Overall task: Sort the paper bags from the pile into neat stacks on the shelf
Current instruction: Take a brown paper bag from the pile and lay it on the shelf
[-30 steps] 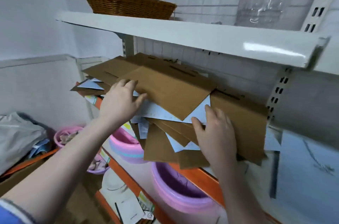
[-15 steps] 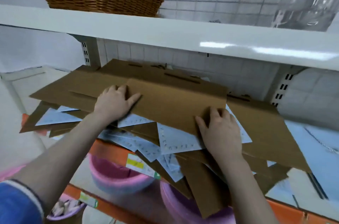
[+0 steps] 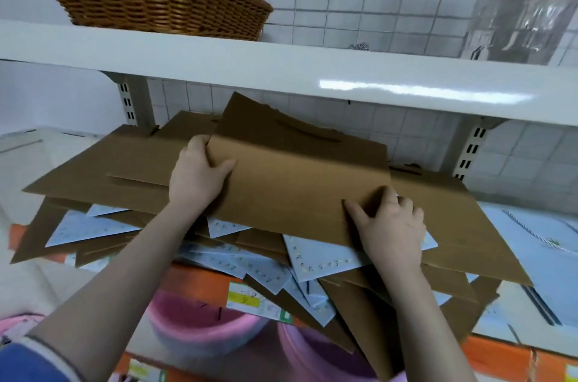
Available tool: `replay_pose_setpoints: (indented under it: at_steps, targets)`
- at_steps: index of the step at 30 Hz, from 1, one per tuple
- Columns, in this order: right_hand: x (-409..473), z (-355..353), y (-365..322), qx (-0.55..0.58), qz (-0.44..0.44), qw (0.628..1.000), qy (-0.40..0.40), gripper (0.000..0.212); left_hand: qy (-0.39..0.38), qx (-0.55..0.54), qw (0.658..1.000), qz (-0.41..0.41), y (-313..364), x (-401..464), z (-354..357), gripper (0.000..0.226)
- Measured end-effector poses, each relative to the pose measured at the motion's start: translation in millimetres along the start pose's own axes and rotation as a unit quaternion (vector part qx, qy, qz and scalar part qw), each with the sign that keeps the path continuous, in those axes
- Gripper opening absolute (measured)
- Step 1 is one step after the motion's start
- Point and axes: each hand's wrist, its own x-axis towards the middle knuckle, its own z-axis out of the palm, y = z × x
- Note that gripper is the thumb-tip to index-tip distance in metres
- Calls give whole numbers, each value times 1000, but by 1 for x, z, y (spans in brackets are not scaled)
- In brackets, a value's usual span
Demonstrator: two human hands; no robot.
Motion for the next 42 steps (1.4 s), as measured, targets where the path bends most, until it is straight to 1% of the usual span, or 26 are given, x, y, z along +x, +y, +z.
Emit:
replay_pose_setpoints:
  at_steps: [3,5,7,9,12,15,19,22,24,26,28,30,33,37,40,42]
  targets:
    - [5,-5,3,78,17,997,12,72,7,-84,996,-27,-1,-6,-6,55]
    - [6,-8,6,143,23,989,6,70,13,-142,989,-39,-1,-12,-10,51]
    - [4,-12,7,182,23,983,-4,68,13,-181,982,-52,-1,-18,-13,47]
    - [-1,-16,10,192,23,981,3,67,11,-199,977,-70,0,-25,-15,43]
    - [-13,-22,15,177,26,983,50,64,-9,-221,970,-100,3,-37,-18,36]
    - [-27,-30,30,145,25,985,93,62,-26,-182,979,-93,11,-54,-22,36]
    - [-46,-53,66,124,41,985,117,58,-40,-34,998,-20,39,-86,-19,41]
    - [-62,-76,105,87,58,987,119,53,-51,86,995,23,72,-121,-1,45]
    - [-75,-94,139,53,71,989,122,49,-45,122,990,45,99,-152,17,49]
    - [-87,-115,180,15,82,988,127,46,-43,124,989,68,129,-187,38,57]
    - [-100,-137,225,-11,97,987,128,49,-52,105,989,89,159,-223,61,63]
    - [-111,-161,273,-36,114,985,121,50,-78,94,987,106,188,-260,83,64]
    - [-127,-194,337,-57,139,982,114,46,-121,82,982,117,226,-313,115,64]
    - [-139,-228,403,-78,150,979,112,46,-145,54,981,115,270,-366,147,67]
    - [-138,-247,443,-87,156,978,110,47,-155,44,981,111,299,-390,170,64]
    - [-134,-255,468,-95,162,976,113,44,-165,36,980,106,318,-402,187,65]
